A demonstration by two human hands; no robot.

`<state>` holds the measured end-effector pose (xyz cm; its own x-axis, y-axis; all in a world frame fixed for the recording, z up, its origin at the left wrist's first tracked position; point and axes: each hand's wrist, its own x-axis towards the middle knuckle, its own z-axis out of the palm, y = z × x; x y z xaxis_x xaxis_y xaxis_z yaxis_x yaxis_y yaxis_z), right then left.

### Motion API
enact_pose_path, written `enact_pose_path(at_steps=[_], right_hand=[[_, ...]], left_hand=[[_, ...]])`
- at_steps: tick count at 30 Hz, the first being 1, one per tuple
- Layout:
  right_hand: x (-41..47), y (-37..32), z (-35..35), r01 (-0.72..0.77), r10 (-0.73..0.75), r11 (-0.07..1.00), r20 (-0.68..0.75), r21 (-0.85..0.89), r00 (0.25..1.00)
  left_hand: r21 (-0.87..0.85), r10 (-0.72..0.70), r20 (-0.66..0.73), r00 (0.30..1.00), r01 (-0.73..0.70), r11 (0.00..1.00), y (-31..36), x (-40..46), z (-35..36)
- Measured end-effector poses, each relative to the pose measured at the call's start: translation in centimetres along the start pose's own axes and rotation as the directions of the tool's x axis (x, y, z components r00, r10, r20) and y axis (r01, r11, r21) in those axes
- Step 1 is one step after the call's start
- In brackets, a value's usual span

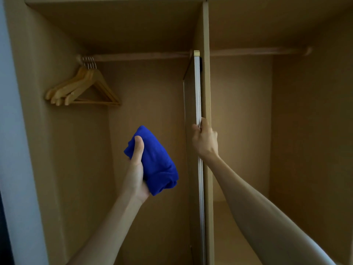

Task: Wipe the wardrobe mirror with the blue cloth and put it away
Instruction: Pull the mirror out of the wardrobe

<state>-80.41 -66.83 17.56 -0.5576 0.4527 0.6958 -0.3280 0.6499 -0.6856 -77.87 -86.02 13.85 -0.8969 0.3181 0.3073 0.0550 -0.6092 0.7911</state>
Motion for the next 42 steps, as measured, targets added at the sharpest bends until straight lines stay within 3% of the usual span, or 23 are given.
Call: enact_pose_path(at_steps=[13,26,36,42], right_hand=[[-4.0,-2.0,-6.5,0.12,-0.12,0.993,0.01,-0.019,0.993],[-7.5,-2.4,-12.8,0.188,-0.188,0.979,-0.008,0.082,0.982],[-8.0,-1.3,-17.5,0.142,-0.182,0.879,0.047,0.454,0.982],[-5.5,1.8,-17.8,0.174,-0.144,0.906,-0.105,0.386,0.984]], left_hand=[[-0.023,0.042,-0.011,0.999,-0.042,0.999,-2.4,-0.9,3.1],[-0.097,0.077,-0.041,0.996,-0.081,0.992,-4.9,-1.0,5.7],[-0.151,0.086,0.051,0.995,-0.077,0.985,-6.1,-0.3,7.1],[-0.066,0.116,0.08,0.99,-0.111,0.992,-5.5,0.0,6.8]])
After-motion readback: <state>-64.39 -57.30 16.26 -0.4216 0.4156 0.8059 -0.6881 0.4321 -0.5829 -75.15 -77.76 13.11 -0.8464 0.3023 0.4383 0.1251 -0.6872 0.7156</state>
